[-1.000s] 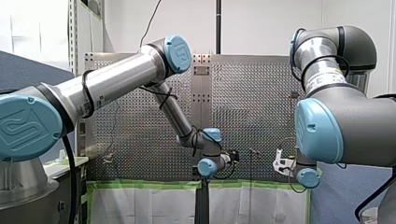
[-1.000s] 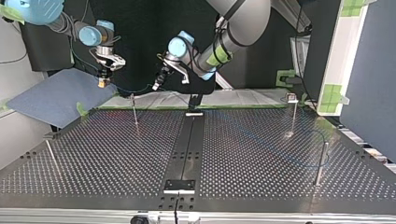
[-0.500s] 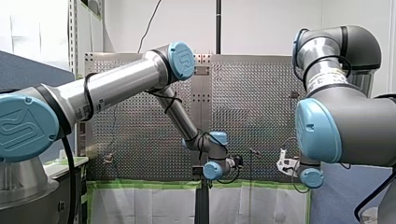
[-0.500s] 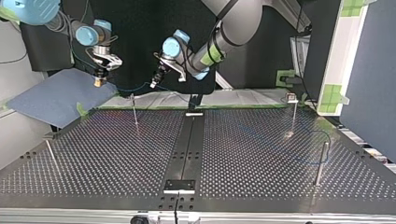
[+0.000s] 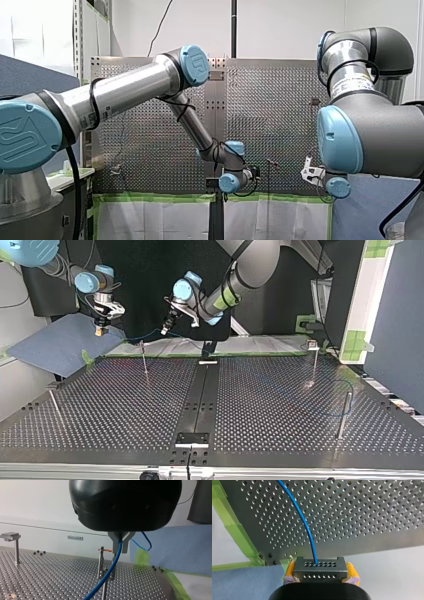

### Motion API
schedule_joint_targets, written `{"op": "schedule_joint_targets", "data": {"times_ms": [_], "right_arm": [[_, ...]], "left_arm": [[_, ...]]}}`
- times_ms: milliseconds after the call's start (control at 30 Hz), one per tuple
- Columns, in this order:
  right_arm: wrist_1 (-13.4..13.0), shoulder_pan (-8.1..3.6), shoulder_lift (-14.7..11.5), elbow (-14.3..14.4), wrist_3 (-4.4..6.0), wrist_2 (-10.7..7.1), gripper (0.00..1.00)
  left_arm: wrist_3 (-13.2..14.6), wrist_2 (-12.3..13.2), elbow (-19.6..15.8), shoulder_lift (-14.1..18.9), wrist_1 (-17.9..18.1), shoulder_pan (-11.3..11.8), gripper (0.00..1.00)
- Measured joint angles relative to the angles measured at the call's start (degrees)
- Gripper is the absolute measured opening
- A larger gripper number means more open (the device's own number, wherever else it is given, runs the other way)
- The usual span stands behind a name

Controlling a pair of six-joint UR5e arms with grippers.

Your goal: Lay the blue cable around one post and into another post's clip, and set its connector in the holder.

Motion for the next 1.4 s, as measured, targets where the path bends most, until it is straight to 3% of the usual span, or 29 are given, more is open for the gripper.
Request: {"op": "schedule_joint_targets", "data": {"times_ms": [200, 333, 533, 700, 867, 1200, 1400], "right_arm": [[1.2, 0.36, 0.0, -1.3, -0.46, -2.88, 0.0], [2.4, 0.27, 0.0, -2.0, -0.63, -3.83, 0.0], [2.9, -0.51, 0.0, -2.3, 0.25, -3.22, 0.0], [2.0, -1.56, 0.0, -2.3, 2.38, -2.89, 0.0], [1.8, -2.24, 0.0, -2.3, 3.57, -2.86, 0.0], [1.8, -3.42, 0.0, -2.6, 5.09, -2.91, 0.0], [2.7, -3.61, 0.1, -2.6, 4.42, -2.84, 0.0]], "left_arm": [[-0.1, -1.2, 1.2, -0.3, -0.4, -0.1, 0.0], [0.0, -2.0, 2.9, -1.0, -1.8, -0.3, 0.0], [0.1, -1.8, 5.3, -1.3, -3.6, -0.6, 0.0], [0.0, -1.8, 5.7, -1.4, -3.9, 0.0, 0.0], [0.0, -1.6, 5.7, -1.4, -4.0, 0.7, 0.0], [0.8, -1.0, 5.1, -1.4, -4.5, 1.0, 0.0], [1.8, -0.7, 3.1, -1.3, -3.3, 0.6, 0.0]]}}
